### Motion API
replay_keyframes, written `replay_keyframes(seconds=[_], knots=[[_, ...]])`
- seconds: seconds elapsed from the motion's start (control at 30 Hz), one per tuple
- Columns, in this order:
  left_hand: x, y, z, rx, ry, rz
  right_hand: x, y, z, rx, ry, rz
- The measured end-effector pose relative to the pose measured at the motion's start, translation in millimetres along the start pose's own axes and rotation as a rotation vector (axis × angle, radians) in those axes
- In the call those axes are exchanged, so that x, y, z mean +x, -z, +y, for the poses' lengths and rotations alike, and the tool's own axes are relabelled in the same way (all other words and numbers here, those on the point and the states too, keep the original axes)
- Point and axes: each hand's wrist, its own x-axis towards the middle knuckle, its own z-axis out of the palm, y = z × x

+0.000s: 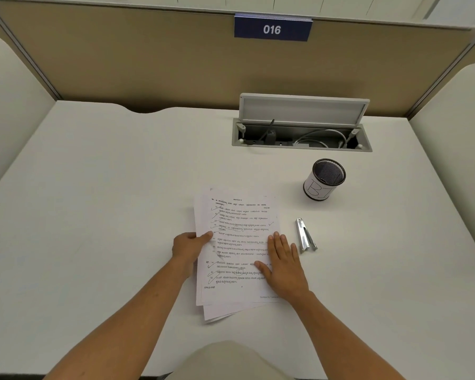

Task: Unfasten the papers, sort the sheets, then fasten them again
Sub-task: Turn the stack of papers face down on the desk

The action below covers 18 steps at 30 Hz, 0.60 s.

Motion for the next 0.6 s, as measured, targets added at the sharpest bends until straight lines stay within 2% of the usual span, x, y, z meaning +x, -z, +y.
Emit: replay_keyframes(seconds=[0.3, 0.43, 0.53, 0.6], knots=[[-10, -4, 4, 0.013, -0.03, -0.075, -1, 2, 0, -0.008, -0.006, -0.003], [-11, 3, 0, -0.048, -0.046, -0.053, -2, 4, 0, -0.01, 0.01, -0.005], [-12, 6, -5, -0.024, -0.098, -0.056, -4, 6, 0, 0.001, 0.025, 0.005], [-13, 6, -5, 0.05, -0.192, -0.089, -6, 7, -1, 0.05, 0.022, 0.025]])
